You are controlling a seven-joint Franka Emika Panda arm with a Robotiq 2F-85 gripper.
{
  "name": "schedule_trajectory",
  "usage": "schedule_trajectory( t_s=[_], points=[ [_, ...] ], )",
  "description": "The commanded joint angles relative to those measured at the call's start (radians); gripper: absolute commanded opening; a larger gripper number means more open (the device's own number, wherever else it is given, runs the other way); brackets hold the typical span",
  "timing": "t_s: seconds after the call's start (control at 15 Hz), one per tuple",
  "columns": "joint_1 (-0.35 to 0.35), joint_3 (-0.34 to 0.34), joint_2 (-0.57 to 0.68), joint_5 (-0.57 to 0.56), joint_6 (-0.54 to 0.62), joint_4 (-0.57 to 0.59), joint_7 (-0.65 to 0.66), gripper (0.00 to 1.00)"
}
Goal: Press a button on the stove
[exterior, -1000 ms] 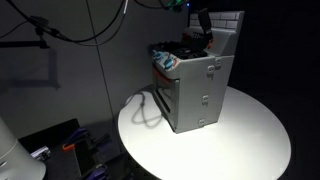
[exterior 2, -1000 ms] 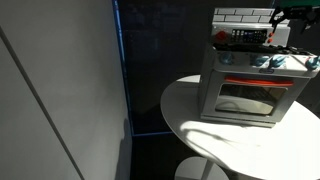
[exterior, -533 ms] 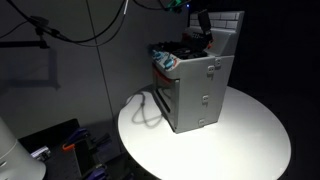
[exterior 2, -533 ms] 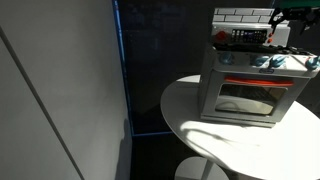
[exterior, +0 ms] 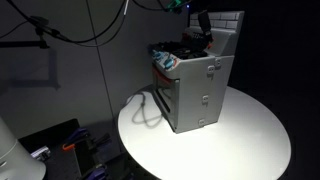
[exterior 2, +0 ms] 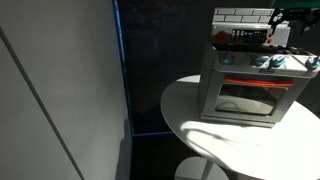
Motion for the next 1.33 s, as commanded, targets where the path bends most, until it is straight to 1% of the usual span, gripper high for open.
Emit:
schedule_trajectory(
  t_s=[0.0,1.27],
  points=[
    [0.011,-0.014,0.016,0.009,-0.028,0.035,0.012,1.00],
    [0.012,-0.021,0.046,0.009,-0.036,0.071,0.015,1.00]
  ],
)
